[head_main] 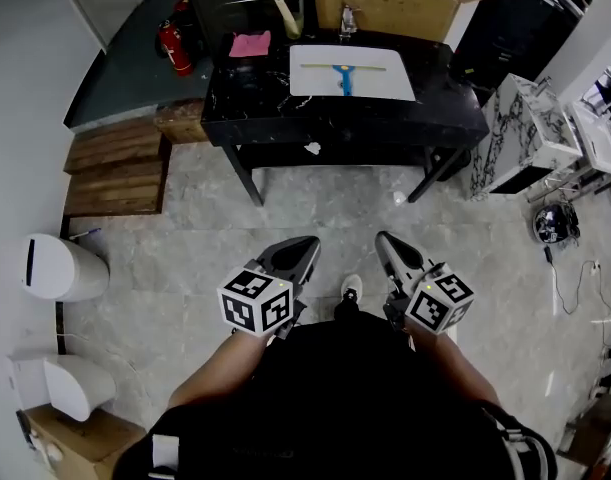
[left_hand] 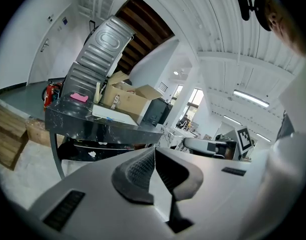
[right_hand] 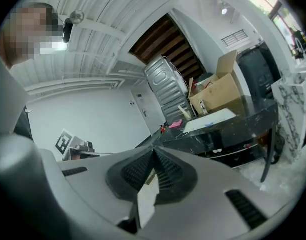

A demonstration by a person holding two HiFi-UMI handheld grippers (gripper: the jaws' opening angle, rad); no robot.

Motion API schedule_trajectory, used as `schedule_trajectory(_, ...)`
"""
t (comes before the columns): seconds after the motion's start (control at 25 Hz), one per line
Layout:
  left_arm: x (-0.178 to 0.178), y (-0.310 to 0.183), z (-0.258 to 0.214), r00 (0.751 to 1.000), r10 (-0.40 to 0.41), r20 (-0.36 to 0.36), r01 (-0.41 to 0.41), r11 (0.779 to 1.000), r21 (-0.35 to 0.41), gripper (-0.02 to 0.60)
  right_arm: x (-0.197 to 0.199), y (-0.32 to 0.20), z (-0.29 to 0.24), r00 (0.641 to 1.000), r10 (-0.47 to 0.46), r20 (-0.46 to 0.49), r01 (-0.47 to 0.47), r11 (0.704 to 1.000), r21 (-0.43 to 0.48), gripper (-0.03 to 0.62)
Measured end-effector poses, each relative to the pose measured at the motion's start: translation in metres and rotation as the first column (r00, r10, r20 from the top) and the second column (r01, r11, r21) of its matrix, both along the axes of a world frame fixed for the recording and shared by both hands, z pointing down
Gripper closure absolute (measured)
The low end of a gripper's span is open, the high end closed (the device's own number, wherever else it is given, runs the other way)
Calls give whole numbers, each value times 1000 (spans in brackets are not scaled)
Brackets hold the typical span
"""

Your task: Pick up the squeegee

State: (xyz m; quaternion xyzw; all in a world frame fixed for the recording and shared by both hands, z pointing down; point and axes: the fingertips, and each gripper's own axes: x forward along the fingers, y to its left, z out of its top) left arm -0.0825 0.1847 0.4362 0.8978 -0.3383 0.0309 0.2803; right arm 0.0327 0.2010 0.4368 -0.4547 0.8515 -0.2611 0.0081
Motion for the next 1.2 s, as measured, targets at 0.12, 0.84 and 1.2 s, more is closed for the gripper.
schedule_trajectory(0.12,13,-20,3,1000,-8,4,8,1000,-18,565,12,-19,2,1000,-6,25,6,1000,-9,585)
schedule_trajectory(0.84,98,-122,-11,999,-27,40,27,1000,8,565,103,-114,-1,999,-4,46,4,1000,-8,585)
schedule_trajectory(1.2,144,-153,-15,997,-49,60,48,998,27,565,144,-143,1,998,-53,46,53,999,3,585)
